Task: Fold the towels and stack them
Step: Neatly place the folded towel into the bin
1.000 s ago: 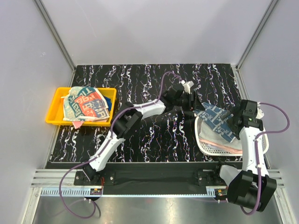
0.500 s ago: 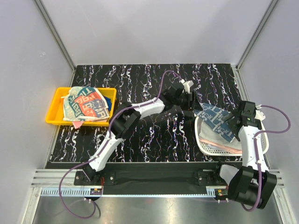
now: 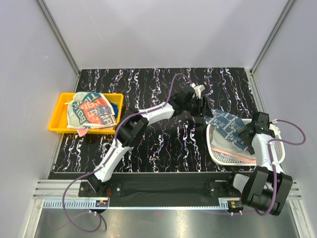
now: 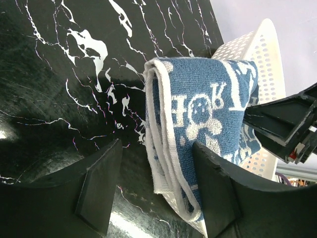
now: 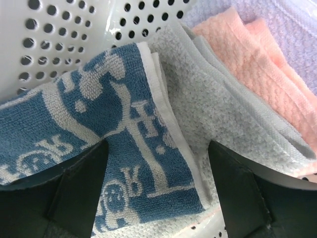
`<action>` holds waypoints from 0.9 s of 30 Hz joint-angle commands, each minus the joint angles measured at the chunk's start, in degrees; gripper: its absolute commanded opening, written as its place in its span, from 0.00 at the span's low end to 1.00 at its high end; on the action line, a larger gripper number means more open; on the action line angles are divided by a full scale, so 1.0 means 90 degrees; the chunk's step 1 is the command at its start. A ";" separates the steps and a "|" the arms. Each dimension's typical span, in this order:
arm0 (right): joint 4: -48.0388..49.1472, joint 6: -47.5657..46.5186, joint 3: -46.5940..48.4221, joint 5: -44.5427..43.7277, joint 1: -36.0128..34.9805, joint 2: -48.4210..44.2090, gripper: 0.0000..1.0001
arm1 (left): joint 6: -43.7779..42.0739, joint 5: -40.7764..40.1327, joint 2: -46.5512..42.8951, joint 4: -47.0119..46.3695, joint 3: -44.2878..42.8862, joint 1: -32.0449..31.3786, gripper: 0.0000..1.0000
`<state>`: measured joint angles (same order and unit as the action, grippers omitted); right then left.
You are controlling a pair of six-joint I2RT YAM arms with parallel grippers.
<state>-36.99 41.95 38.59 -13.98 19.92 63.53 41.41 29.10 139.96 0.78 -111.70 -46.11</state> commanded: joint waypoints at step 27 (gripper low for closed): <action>0.0058 -0.0570 0.0742 -0.0195 0.0023 0.0158 0.13 | -0.0255 -0.0030 -0.0561 -0.0145 -0.0450 0.0162 0.12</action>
<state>-36.10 38.26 42.57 -14.04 19.92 64.69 39.90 29.08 139.44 1.26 -112.92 -44.95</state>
